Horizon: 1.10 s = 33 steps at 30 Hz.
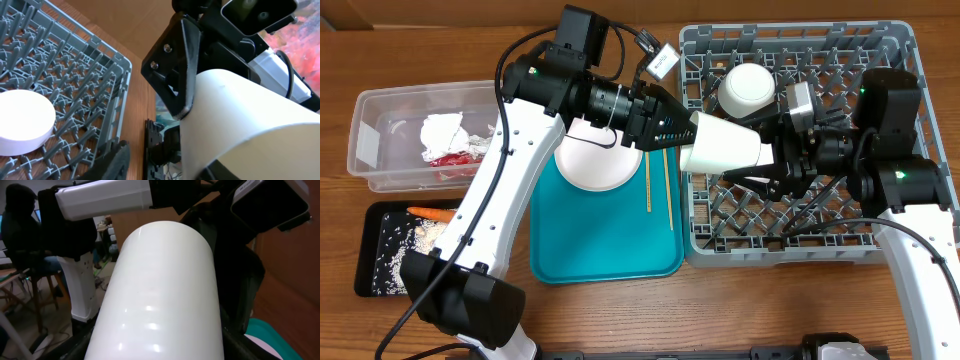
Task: Sort waste into correct bins and load items into the dishwasher
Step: 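Release the cup from the left gripper and carry it into the rack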
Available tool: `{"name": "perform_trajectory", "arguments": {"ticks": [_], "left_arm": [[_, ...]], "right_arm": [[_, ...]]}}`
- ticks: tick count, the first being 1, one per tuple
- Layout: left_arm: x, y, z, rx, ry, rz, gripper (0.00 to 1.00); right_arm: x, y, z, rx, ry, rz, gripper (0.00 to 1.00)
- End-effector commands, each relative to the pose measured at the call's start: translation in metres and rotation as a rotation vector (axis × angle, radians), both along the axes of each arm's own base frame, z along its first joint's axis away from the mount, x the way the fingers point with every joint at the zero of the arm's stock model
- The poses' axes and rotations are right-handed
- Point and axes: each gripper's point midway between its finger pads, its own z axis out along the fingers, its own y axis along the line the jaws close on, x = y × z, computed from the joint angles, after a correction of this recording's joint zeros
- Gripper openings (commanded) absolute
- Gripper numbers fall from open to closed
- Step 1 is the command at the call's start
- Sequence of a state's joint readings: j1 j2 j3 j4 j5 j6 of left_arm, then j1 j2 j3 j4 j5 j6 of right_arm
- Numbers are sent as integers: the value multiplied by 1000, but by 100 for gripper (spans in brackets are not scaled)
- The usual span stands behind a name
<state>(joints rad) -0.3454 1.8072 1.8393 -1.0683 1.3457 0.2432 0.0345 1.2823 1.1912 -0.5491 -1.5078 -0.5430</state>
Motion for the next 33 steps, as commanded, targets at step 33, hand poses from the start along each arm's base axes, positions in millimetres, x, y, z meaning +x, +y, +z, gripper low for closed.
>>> {"name": "perform_trajectory", "arguments": {"ticks": [33], "left_arm": [[55, 38, -50, 289, -6, 262, 48]], "right_arm": [[133, -75, -41, -188, 388, -982, 34]]}}
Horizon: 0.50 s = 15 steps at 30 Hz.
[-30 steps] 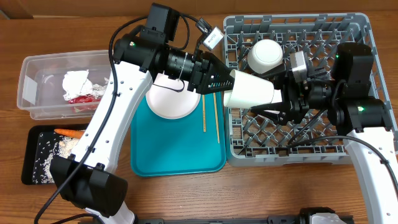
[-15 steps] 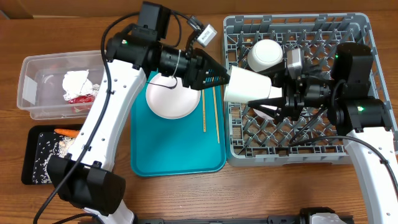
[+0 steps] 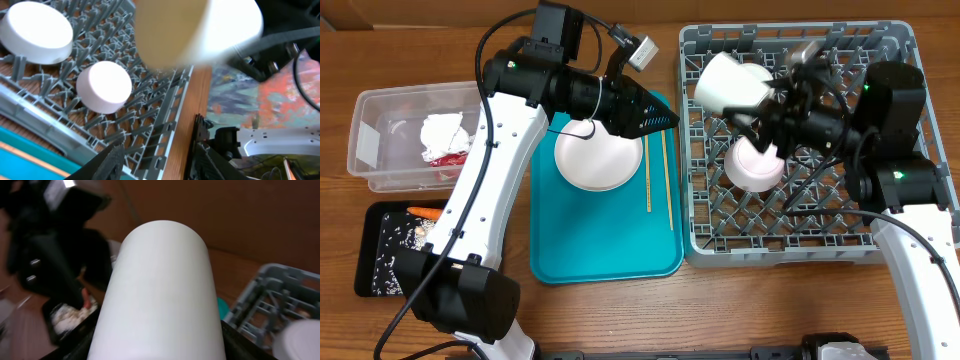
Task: Sort waste into correct bins and load items into the dishwasher
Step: 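Release the cup from the left gripper and carry it into the rack, then lower the cup into the rack beside the bowls with the right gripper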
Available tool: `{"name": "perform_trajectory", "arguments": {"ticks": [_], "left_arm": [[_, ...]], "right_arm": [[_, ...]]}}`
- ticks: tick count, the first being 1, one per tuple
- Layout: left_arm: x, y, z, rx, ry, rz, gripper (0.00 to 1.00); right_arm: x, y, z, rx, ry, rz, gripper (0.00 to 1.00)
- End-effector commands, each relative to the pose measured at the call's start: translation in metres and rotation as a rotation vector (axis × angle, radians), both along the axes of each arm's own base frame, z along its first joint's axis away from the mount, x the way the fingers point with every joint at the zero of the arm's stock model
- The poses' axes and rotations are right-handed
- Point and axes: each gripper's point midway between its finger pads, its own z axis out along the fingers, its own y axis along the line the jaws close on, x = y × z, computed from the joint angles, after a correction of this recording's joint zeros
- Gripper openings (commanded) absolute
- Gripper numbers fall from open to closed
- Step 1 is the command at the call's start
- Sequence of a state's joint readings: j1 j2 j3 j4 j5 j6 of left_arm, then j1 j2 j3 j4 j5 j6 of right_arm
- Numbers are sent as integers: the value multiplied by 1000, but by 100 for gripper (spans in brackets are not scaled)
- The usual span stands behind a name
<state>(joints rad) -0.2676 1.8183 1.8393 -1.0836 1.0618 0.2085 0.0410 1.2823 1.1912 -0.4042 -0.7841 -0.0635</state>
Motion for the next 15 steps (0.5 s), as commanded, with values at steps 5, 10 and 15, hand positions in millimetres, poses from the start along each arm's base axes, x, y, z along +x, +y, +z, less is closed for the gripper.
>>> {"name": "perform_trajectory", "arguments": {"ticks": [5, 10, 15], "left_arm": [[16, 11, -20, 133, 46, 119, 46], [24, 19, -29, 198, 73, 191, 47], [24, 20, -31, 209, 76, 197, 47]], "right_arm": [[37, -58, -11, -31, 100, -460, 36], [40, -68, -15, -28, 138, -530, 36], [48, -76, -18, -71, 211, -574, 36]]}}
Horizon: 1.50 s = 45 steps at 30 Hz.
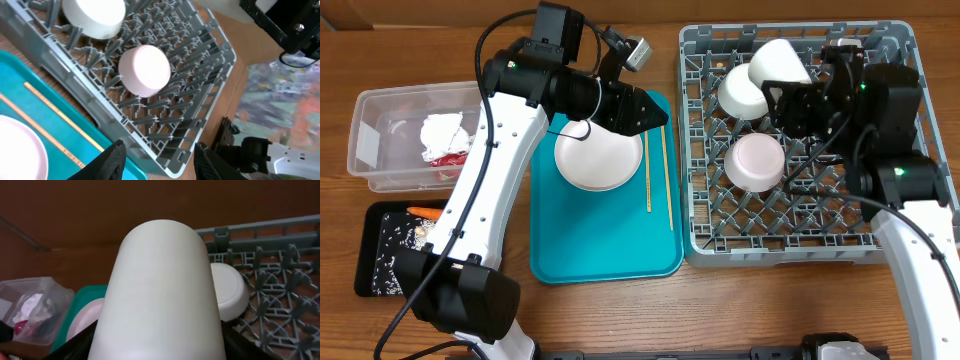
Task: Sort waste into correct bins and load items into the dishwasher
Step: 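Lower the cup into the rack beside the bowls with the right gripper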
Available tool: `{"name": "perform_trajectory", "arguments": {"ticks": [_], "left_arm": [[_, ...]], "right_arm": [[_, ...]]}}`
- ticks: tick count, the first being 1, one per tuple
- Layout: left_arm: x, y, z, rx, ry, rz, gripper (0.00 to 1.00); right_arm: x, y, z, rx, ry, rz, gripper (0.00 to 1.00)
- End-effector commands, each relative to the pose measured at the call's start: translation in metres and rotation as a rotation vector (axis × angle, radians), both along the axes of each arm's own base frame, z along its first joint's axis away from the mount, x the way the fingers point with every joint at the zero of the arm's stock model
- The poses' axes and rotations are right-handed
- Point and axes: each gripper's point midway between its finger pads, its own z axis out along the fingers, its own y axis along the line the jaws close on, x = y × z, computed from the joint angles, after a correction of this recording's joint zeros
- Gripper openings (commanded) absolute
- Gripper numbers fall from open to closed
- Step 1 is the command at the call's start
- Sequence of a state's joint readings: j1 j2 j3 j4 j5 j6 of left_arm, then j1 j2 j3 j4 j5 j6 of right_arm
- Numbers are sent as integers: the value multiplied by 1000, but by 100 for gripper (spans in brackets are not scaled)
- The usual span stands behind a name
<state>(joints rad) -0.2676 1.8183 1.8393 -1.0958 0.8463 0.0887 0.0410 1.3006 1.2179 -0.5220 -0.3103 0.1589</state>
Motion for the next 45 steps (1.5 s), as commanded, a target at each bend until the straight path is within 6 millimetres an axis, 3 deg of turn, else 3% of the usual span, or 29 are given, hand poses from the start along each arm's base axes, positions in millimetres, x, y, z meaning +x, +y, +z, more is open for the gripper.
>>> {"name": "perform_trajectory", "arguments": {"ticks": [1, 10, 18, 24, 30, 34, 45], "left_arm": [[6, 4, -5, 38, 14, 37, 47], [1, 14, -18, 117, 58, 67, 50], [-5, 15, -27, 179, 73, 73, 48], [-9, 6, -27, 179, 66, 49, 49], [-13, 3, -29, 185, 73, 38, 49], [-12, 5, -32, 211, 66, 47, 49], [-13, 5, -32, 212, 70, 46, 47]], "right_arm": [[16, -9, 21, -18, 4, -69, 36], [22, -17, 33, -72, 196, -100, 35], [8, -43, 21, -176, 304, -212, 31], [-1, -46, -8, -215, 428, -200, 31], [6, -61, -46, -300, 538, -249, 31], [22, -63, -75, -323, 589, -253, 30], [38, -69, -107, -360, 630, -270, 28]]}}
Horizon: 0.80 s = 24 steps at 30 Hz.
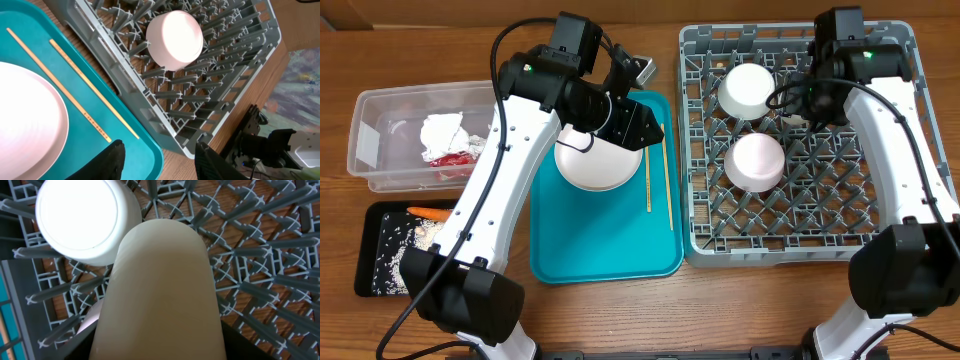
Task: Sort waste into correct bins and load items into the dishwasher
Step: 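Lower the cup into the rack beside the bowls with the right gripper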
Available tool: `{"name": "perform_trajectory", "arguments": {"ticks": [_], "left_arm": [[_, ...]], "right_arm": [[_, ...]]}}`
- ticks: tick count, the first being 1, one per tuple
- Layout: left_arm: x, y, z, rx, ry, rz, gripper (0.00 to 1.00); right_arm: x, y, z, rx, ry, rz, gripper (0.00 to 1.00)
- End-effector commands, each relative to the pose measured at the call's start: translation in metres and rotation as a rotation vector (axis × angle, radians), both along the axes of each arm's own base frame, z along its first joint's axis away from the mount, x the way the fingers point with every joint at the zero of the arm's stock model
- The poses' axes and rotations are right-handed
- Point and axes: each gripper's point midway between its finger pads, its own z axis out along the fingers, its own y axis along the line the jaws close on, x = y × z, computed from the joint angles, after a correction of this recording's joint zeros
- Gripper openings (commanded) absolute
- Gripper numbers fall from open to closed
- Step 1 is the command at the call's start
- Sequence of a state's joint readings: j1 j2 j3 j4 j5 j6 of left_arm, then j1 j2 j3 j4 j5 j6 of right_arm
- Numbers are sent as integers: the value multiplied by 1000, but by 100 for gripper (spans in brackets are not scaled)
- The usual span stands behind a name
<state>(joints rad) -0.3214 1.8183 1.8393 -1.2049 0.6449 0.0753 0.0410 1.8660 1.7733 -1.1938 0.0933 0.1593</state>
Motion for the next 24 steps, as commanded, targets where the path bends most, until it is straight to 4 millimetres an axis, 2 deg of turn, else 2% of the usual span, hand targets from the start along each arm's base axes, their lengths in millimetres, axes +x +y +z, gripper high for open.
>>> {"name": "perform_trajectory", "arguments": {"ticks": [1, 6, 11, 13, 20, 24], "left_arm": [[1, -2, -2, 9, 12, 5, 47], [-1, -2, -3, 13, 21, 5, 44], [-1, -1, -3, 13, 22, 5, 44], [-1, -1, -3, 13, 22, 5, 44], [0, 1, -5, 28, 16, 12, 44], [0, 1, -5, 28, 16, 12, 44]], "right_arm": [[8, -2, 4, -20, -22, 0, 27], [7, -2, -8, -21, 9, 2, 27], [9, -10, -34, -22, 72, -17, 25], [9, -14, -38, -22, 83, -25, 24], [4, -29, -42, -21, 106, -60, 23], [4, -31, -43, -20, 109, -64, 24]]}}
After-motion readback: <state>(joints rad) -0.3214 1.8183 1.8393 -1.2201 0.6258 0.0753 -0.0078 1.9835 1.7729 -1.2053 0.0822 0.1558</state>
